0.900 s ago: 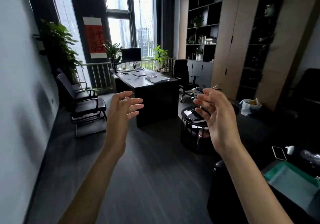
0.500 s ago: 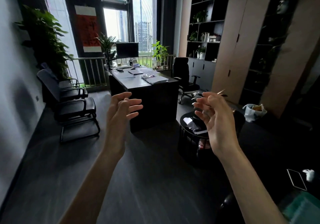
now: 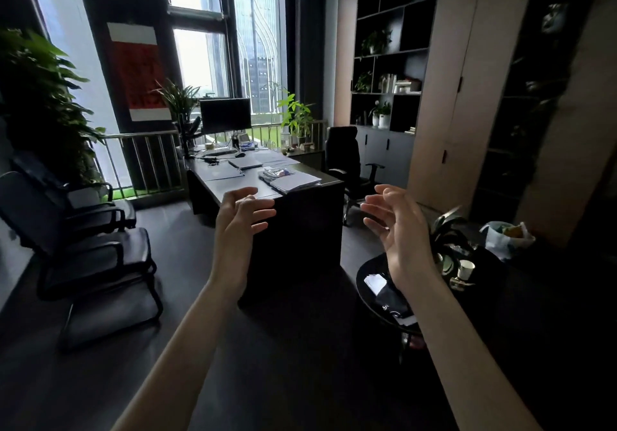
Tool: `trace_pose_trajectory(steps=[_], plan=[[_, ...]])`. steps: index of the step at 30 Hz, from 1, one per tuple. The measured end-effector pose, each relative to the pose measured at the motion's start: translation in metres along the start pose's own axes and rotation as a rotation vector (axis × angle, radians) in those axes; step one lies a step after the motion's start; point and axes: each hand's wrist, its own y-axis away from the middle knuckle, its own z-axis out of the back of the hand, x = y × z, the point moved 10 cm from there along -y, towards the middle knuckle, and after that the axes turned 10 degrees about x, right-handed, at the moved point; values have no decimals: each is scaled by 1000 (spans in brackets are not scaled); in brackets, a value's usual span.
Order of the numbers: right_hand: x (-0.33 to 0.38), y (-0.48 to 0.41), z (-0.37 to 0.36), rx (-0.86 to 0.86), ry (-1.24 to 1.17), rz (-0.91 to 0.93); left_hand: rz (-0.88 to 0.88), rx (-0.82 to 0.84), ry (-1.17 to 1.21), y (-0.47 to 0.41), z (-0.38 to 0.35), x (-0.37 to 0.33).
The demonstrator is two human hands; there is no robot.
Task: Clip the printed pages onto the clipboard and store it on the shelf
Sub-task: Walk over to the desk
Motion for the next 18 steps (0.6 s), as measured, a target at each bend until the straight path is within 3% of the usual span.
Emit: trace_pose_trajectory(steps=[18], plan=[[-172, -453, 54, -59, 58, 36, 56, 47, 24, -443, -47, 238]])
